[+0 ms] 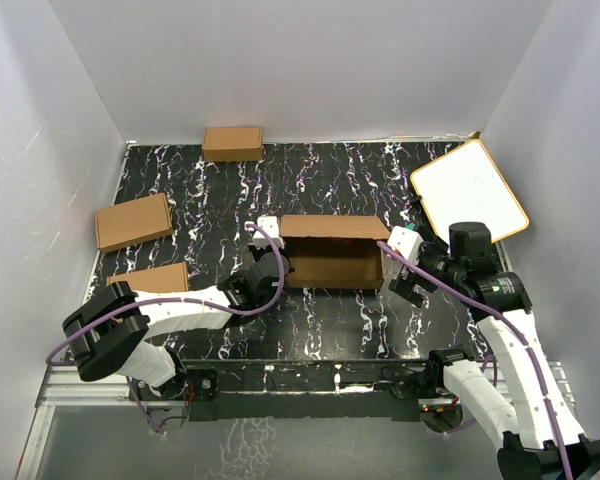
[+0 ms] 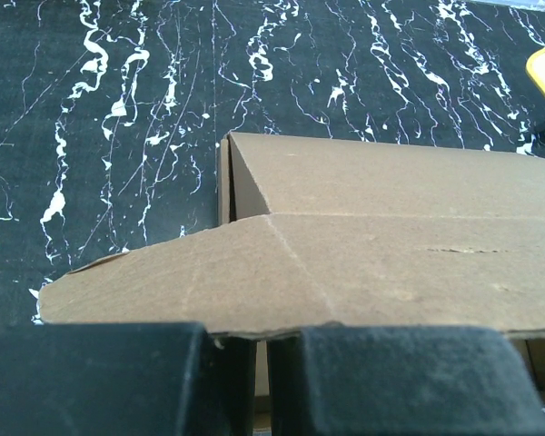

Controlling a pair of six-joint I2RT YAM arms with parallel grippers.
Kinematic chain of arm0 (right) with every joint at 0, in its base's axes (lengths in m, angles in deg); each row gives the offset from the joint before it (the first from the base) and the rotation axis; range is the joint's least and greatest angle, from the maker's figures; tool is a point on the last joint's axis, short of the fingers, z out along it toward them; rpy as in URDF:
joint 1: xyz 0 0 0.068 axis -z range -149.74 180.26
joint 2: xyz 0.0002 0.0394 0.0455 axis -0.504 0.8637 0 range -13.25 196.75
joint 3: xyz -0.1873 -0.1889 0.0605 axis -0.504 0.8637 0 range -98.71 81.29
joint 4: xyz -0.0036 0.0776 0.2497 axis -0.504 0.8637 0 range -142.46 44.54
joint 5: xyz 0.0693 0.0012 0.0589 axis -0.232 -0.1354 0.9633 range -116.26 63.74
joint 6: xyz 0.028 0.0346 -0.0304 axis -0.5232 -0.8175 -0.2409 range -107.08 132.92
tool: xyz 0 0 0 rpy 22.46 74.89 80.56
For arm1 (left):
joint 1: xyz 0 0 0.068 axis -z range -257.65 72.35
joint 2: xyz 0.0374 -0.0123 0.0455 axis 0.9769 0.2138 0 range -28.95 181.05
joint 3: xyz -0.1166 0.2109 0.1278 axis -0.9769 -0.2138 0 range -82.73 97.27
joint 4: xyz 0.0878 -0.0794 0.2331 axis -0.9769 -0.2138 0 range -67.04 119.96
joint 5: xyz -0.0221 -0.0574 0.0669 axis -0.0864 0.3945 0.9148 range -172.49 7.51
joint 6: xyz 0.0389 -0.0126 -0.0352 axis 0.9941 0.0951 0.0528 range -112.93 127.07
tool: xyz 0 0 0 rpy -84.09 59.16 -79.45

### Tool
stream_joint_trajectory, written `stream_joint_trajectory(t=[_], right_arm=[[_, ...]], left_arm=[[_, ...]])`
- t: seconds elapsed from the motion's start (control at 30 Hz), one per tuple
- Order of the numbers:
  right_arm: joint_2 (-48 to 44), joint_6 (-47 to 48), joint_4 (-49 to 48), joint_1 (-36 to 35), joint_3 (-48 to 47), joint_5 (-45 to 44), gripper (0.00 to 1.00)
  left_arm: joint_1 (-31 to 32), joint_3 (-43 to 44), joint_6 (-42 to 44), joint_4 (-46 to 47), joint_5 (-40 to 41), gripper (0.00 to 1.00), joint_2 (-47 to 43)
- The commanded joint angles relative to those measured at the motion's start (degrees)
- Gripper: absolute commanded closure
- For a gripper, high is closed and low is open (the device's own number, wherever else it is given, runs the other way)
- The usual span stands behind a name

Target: Fold the paper box

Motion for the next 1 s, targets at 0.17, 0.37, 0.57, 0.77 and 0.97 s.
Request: stream_joint_trajectory(t=[0.17,0.37,0.57,0.77,0.97], right_arm=[[2.1,11.0,16.9,0.9,-17.2,18.9,0.11],[8.7,7.5,10.6,0.8,-21.1,24.5,0.14],[14.3,4.0,2.5,-0.9,-23.5,22.6,0.15],[17.1,2.9,-3.5,-8.7,-21.4,10.1,0.17],[17.8,3.4,-6.8,-10.5,-21.0,5.1,0.23]], left_arm=[[0.4,-0.9,-1.1,-0.8,-0.9,1.00,-0.9],[0.4,-1.3,-1.1,-0.7,-1.2,1.00,-0.9],[0.5,-1.2,-0.4,-1.3,-1.0,1.00,-1.3],[0.5,-0.6,-0.7,-2.0,-1.6,1.00,-0.7],[0.5,-0.2,-1.2,-2.3,-2.0,1.00,0.1]])
